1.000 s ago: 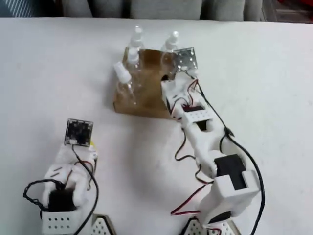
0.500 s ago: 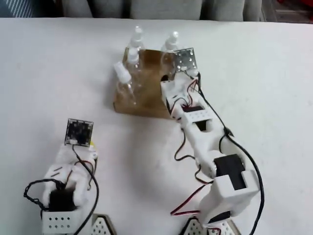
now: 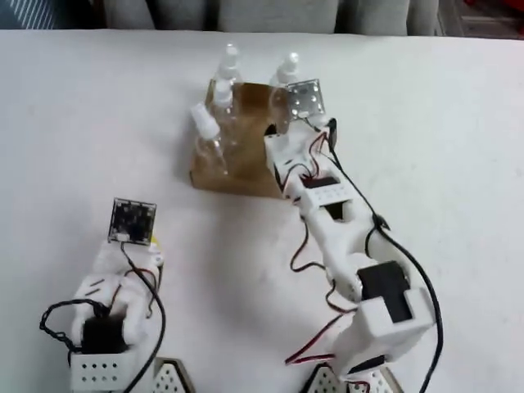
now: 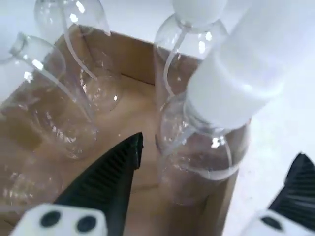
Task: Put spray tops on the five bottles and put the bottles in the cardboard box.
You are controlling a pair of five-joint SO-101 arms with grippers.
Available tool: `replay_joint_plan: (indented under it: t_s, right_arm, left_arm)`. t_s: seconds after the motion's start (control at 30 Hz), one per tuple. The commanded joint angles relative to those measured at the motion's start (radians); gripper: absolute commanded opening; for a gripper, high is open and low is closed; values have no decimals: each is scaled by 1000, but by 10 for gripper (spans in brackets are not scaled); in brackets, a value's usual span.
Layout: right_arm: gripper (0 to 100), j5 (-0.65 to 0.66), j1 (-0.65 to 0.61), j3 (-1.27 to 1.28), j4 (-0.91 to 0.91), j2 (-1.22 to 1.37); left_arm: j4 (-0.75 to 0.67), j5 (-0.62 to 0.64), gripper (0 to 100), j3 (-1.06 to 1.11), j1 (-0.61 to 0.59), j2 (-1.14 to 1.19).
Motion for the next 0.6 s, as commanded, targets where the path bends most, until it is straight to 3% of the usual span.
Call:
replay_joint_plan:
  t_s: [0.0,0.23,0.57]
  right_arm:
    - [386,5,-4,15,41,-137]
    - [386,5,-5,81,159,-321]
    - [383,5,10,212,518,-661]
  left_arm:
    - [8,-11,20,-3,-7,-5]
    - [2,-11,20,-3,-7,-5]
    - [2,-11,20,-3,-7,-5]
